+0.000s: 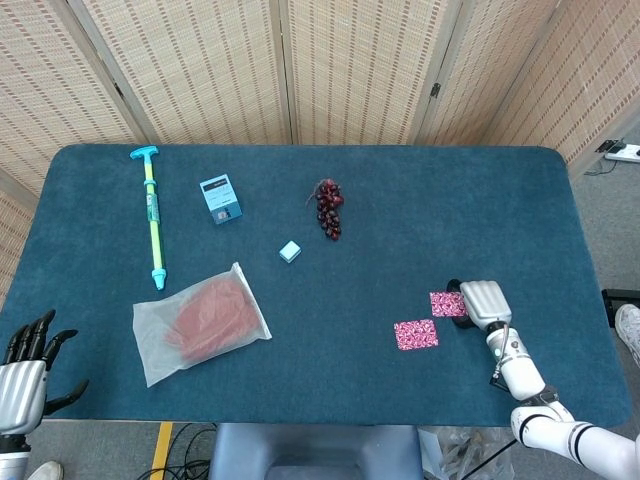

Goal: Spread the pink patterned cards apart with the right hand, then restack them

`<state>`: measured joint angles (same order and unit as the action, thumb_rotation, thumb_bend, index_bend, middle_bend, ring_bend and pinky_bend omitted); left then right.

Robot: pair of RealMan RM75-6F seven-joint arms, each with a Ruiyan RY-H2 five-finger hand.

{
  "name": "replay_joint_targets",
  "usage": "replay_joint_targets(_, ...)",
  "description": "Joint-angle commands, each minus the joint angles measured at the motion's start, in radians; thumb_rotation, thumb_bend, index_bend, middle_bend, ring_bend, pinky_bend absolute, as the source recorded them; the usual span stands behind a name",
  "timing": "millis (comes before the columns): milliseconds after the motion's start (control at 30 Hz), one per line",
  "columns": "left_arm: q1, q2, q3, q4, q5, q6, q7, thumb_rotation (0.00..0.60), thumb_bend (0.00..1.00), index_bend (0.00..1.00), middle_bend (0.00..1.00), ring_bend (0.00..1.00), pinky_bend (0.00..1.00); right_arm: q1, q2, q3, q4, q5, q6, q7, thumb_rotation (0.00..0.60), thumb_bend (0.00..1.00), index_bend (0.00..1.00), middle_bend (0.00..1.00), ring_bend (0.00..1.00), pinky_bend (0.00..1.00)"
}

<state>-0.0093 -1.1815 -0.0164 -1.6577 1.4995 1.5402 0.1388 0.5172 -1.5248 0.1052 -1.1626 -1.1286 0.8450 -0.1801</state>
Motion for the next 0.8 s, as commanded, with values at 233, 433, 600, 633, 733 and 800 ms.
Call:
replay_joint_targets(233, -0.001, 0.000, 0.000, 0.001, -0.001, -0.002, 0.001, 0.600, 0.23, 0.26, 0.03, 0.02, 0.09, 0.002, 0.003, 0.005, 0.000, 0.005, -0.003, 0.004, 0.600, 0.26, 0.32, 1.00, 1.00, 1.00)
replay_joint_targets(433, -0.001, 0.000, 0.000, -0.001, -0.001, -0.003, 0.004, 0.600, 0.23, 0.27, 0.03, 0.02, 0.09, 0.003, 0.004, 0.006, 0.004, 0.001, -0.004, 0.012, 0.600, 0.26, 0.32, 1.00, 1.00, 1.00)
replay_joint_targets(600, 0.001, 0.001, 0.000, -0.002, -0.001, -0.001, 0.004, 0.600, 0.23, 0.27, 0.03, 0.02, 0.09, 0.002, -0.001, 0.005, 0.009, 0.002, -0.007, 0.016, 0.600, 0.26, 0.32, 1.00, 1.00, 1.00)
replay_joint_targets(633, 0.001, 0.002, 0.000, -0.003, -0.001, -0.001, 0.005, 0.600, 0.23, 0.27, 0.03, 0.02, 0.09, 0.002, -0.002, 0.005, 0.010, 0.000, -0.005, 0.019, 0.600, 0.27, 0.32, 1.00, 1.00, 1.00)
replay_joint_targets(733, 0.000, 0.002, 0.000, -0.003, -0.001, -0.002, 0.004, 0.600, 0.23, 0.28, 0.03, 0.02, 0.09, -0.002, -0.002, 0.004, 0.010, -0.007, 0.003, 0.025, 0.600, 0.29, 0.33, 1.00, 1.00, 1.00)
replay_joint_targets(800, 0.000, 0.002, 0.001, -0.003, 0.000, -0.003, 0.005, 0.600, 0.23, 0.28, 0.03, 0.02, 0.09, -0.004, 0.001, 0.004, 0.007, -0.011, 0.008, 0.030, 0.600, 0.30, 0.34, 1.00, 1.00, 1.00)
